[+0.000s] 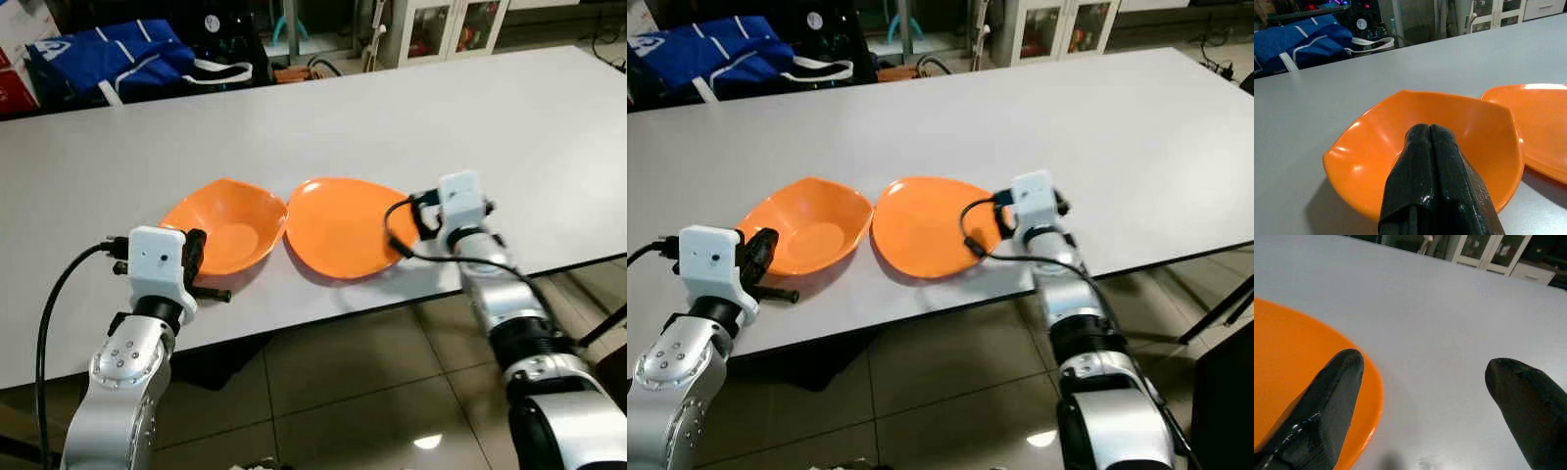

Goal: Setting the table

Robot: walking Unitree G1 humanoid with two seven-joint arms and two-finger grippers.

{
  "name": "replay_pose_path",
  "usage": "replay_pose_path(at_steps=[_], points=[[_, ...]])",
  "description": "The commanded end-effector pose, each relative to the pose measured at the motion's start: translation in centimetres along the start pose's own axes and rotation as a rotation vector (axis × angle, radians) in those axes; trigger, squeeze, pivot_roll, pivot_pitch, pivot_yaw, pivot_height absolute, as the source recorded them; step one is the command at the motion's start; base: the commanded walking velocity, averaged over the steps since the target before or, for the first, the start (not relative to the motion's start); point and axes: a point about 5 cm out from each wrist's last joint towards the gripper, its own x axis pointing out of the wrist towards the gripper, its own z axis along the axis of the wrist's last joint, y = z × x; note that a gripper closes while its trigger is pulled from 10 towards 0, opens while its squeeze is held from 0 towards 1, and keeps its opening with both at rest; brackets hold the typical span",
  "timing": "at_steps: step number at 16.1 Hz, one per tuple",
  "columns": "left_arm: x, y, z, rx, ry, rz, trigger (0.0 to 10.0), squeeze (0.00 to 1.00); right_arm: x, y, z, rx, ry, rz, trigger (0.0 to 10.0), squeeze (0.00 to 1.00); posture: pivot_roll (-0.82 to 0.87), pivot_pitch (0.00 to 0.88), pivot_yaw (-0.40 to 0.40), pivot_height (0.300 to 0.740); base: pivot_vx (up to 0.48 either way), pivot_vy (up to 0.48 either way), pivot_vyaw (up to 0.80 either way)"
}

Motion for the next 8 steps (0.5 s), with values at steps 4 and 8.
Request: replay_pose_path(at_steps=[4, 8], points=[[0.3, 0.1, -0.1, 0.001, -0.004, 0.007, 10.0, 0.0, -1.1, -2.3, 1.5, 0.036, -0.024, -0.026, 10.0, 0.0, -0.1, 0.018, 0.069, 0.74, 0.0, 0.0, 0.0], [0.8, 0.2, -0.2, -0.001, -0.007, 0.009, 10.0, 0.0, -3.4, -3.4, 1.9, 0.201, -0.044, 0.014, 10.0, 0.0, -0.13, 0.005, 0.067, 0.74, 0.0, 0.0, 0.0]])
